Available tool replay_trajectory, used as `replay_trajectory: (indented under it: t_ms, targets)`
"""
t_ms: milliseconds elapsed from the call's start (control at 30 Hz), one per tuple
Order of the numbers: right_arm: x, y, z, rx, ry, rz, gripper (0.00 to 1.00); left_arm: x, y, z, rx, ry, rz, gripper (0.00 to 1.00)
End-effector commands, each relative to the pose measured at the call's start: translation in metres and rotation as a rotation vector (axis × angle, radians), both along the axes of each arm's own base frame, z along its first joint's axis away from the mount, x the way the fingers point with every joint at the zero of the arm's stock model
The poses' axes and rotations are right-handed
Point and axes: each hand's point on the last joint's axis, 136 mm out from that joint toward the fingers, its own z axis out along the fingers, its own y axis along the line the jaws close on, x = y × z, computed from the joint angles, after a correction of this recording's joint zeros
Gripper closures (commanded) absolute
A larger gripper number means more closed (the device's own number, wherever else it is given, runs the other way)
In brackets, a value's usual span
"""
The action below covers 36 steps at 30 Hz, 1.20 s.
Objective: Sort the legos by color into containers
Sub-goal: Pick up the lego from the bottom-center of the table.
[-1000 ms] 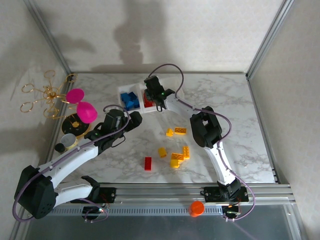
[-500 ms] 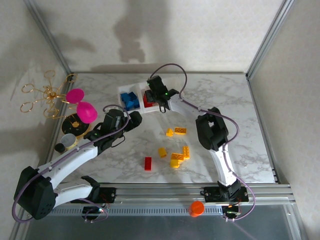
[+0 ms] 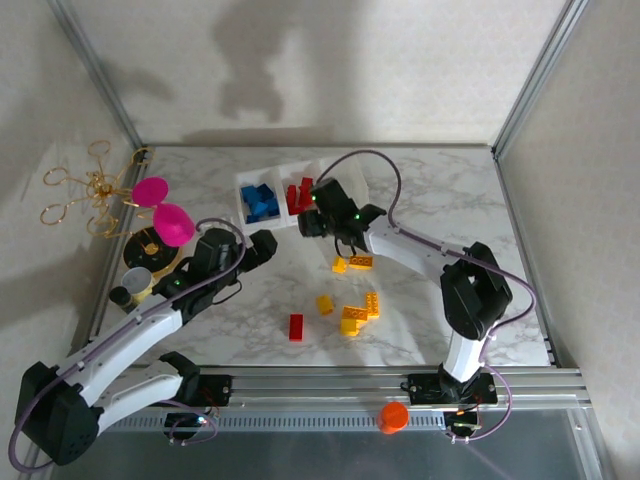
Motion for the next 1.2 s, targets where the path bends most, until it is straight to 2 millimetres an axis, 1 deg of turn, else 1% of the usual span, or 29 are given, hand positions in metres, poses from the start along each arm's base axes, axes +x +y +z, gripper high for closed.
replay_trajectory:
  t_ms: [0, 167, 233, 300, 400, 467, 567, 667, 733, 900, 1033, 1167]
  targets:
    - [-0.041, -0.005, -0.013, -0.016, 0.079, -0.018, 0.34, -0.017, 0.008, -0.012, 0.017, 0.047, -0.007, 0.0]
    - [-0.097, 0.004, -0.029, 0.003, 0.161, 0.0, 0.35, -0.033, 0.018, -0.023, 0.04, 0.089, -0.001, 0.0]
    - [-0.12, 0.011, -0.039, 0.006, 0.205, 0.008, 0.35, -0.037, 0.021, -0.023, 0.033, 0.084, 0.004, 0.0]
    - [-0.14, 0.012, -0.045, -0.013, 0.222, -0.009, 0.35, -0.042, 0.022, -0.024, 0.027, 0.083, 0.0, 0.0]
    - [-0.168, 0.019, -0.051, -0.016, 0.245, -0.001, 0.36, -0.049, 0.026, -0.029, 0.029, 0.101, 0.006, 0.0]
    - [-0.183, 0.02, -0.059, -0.035, 0.267, -0.003, 0.37, -0.053, 0.03, -0.031, 0.032, 0.107, 0.014, 0.0]
    - [-0.2, 0.024, -0.071, -0.054, 0.289, 0.008, 0.37, -0.058, 0.033, -0.031, 0.025, 0.106, 0.023, 0.0]
    - [-0.212, 0.032, -0.083, -0.057, 0.314, 0.026, 0.37, -0.062, 0.037, -0.03, 0.018, 0.099, 0.034, 0.0]
    - [-0.216, 0.036, -0.091, -0.063, 0.33, 0.032, 0.36, -0.064, 0.038, -0.031, 0.014, 0.098, 0.037, 0.0]
    - [-0.218, 0.046, -0.103, -0.07, 0.336, 0.054, 0.35, -0.067, 0.042, -0.033, 0.021, 0.102, 0.05, 0.0]
    - [-0.217, 0.049, -0.111, -0.1, 0.337, 0.065, 0.4, -0.069, 0.045, -0.034, 0.019, 0.101, 0.059, 0.0]
    - [-0.215, 0.054, -0.116, -0.111, 0.329, 0.074, 0.45, -0.069, 0.045, -0.036, 0.014, 0.102, 0.064, 0.0]
